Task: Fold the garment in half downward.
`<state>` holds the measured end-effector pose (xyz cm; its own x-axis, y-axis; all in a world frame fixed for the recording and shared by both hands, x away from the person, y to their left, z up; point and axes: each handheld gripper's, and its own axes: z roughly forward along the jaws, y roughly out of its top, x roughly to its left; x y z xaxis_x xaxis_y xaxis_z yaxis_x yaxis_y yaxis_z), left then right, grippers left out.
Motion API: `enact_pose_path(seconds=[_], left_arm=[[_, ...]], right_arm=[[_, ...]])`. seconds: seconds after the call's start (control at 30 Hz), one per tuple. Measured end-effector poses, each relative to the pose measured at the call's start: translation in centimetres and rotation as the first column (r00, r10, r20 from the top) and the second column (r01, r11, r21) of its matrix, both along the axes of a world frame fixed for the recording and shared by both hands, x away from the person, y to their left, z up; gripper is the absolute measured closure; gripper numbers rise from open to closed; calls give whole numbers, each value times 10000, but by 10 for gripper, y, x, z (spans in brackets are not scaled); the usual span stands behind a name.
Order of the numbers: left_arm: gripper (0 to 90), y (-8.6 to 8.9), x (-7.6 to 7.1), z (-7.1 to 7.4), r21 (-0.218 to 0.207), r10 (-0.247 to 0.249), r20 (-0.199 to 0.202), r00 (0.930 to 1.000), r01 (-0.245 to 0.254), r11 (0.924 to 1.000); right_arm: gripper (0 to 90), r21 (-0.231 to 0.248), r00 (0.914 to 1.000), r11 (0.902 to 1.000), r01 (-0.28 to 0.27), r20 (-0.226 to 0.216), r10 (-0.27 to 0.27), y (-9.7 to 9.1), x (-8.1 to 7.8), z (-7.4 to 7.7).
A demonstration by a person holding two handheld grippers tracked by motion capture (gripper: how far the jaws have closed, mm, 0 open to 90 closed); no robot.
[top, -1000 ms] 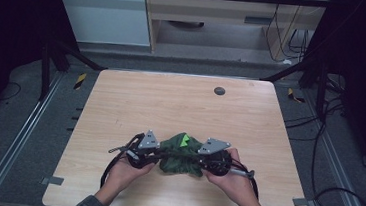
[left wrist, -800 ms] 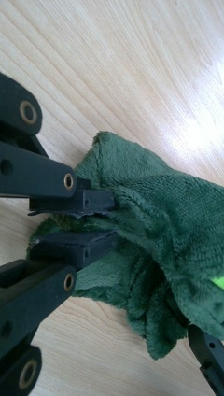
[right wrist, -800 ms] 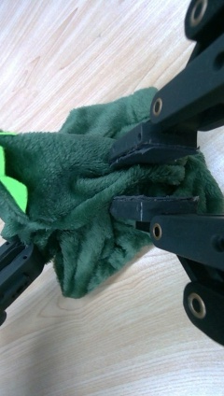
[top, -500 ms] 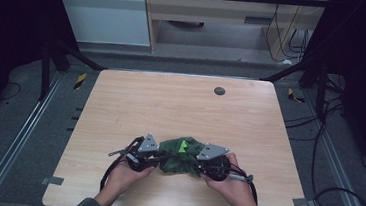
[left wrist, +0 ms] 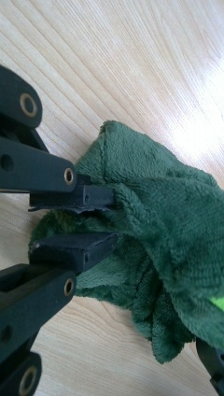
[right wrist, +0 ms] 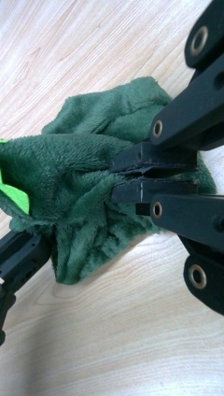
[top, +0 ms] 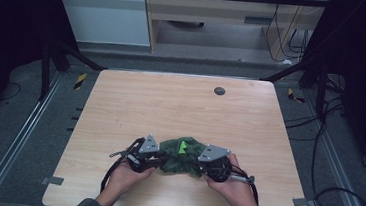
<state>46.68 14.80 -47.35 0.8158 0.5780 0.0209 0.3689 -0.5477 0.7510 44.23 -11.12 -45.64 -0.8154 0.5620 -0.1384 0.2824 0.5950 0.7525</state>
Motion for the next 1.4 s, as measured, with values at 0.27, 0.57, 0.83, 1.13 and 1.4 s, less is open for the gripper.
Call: enact_pose_path(seconds=[0.27,0.57,0.83,1.13,1.4], left_arm=[[720,0,0,-3,-124,50,121,9999,-49,9999],[693,4,0,-4,-46,356,336,9988,-354,9994],[681,5,2,-6,-41,524,413,9978,-523,9986],[693,8,3,-8,59,726,608,9955,-731,9973],[707,15,-3,-11,14,797,496,9956,-799,9968]], right_arm=[[857,33,9993,9993,-366,-2,366,-5,-8,-7],[840,77,9995,9997,-234,-220,236,-11,-10,-17],[821,81,9996,10000,-41,-282,43,-13,-6,-19],[784,90,9990,9992,379,-247,-377,-12,0,-20],[742,-11,9994,9994,336,-98,-337,-12,-8,-19]])
